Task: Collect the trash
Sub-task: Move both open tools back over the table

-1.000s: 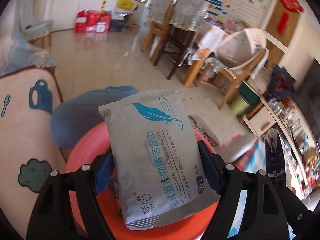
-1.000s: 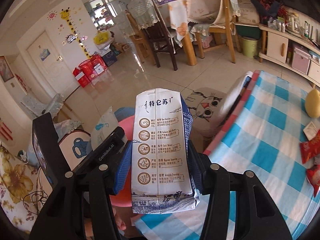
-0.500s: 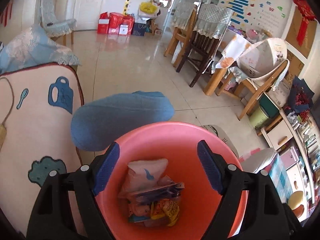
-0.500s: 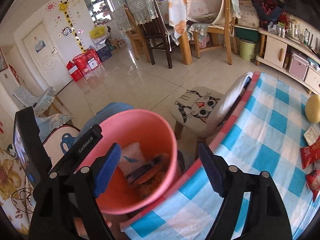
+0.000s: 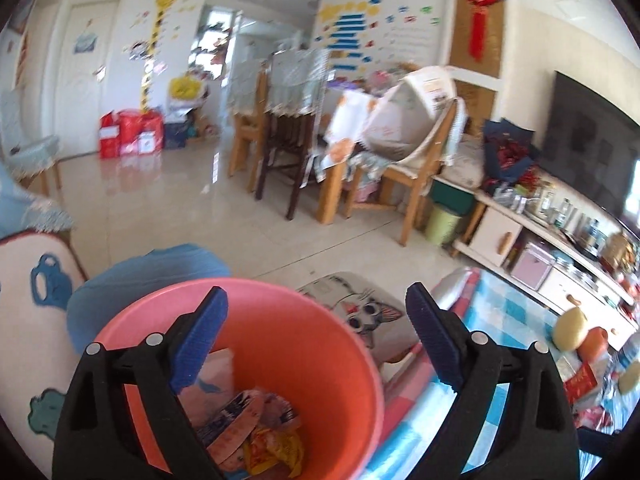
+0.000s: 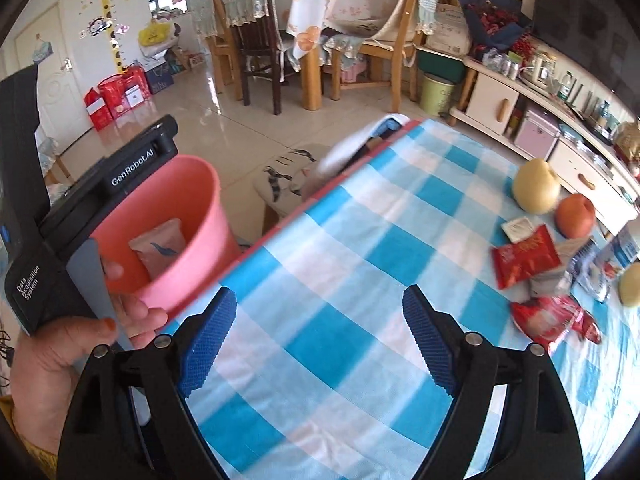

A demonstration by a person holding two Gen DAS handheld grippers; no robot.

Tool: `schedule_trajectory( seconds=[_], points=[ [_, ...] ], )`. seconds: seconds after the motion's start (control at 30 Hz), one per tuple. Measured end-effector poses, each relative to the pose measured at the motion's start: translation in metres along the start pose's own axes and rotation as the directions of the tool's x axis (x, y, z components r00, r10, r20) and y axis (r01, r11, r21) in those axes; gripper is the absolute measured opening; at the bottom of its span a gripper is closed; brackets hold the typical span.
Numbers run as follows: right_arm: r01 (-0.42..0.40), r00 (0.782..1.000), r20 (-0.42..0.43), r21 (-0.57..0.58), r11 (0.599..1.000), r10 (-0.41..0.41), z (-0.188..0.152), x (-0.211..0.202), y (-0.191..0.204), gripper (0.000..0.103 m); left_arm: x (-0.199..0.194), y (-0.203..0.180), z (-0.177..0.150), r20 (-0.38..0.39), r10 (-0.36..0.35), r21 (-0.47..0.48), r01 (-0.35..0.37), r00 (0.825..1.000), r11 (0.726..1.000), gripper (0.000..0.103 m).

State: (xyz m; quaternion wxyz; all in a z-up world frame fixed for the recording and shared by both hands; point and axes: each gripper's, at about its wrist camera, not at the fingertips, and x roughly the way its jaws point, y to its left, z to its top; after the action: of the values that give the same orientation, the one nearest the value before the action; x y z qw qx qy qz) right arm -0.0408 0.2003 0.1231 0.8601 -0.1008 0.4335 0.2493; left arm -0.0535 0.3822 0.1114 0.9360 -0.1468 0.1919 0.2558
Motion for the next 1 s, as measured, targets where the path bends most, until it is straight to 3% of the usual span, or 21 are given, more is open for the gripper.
schedule_trajectory(
  seconds=[0.23, 0.37, 0.53, 0.7, 1.0],
  points=[
    [0.089, 0.994, 0.064, -0.037, 0.995, -0.086, -0.016, -0.021, -0.022, 0.093, -0.007, -0.042, -0.006, -0.041, -0.098, 0.138, 0.103, 0.994, 0.985, 0.092],
    [0.166, 0.982, 0.108, -0.115, 0.979, -0.153, -0.025, -0.028, -0.027, 0.095, -0.009, -0.068, -0.012, -0.076, -0.054, 0.222, 0.069, 0.996, 0.973, 0.092],
    [0.253, 0.962, 0.148, -0.158, 0.955, -0.23, -0.034, -0.037, -0.045, 0.098, -0.007, -0.089, -0.018, -0.145, -0.076, 0.277, 0.114, 0.986, 0.954, 0.092],
    [0.308, 0.944, 0.158, -0.114, 0.945, -0.289, -0.04, -0.049, -0.075, 0.098, -0.015, -0.104, -0.028, -0.142, -0.129, 0.328, 0.17, 0.981, 0.93, 0.092],
    [0.316, 0.938, 0.15, 0.001, 0.949, -0.312, -0.044, -0.067, -0.128, 0.098, -0.023, -0.138, -0.039, -0.155, -0.212, 0.367, 0.256, 0.965, 0.894, 0.092]
  ],
)
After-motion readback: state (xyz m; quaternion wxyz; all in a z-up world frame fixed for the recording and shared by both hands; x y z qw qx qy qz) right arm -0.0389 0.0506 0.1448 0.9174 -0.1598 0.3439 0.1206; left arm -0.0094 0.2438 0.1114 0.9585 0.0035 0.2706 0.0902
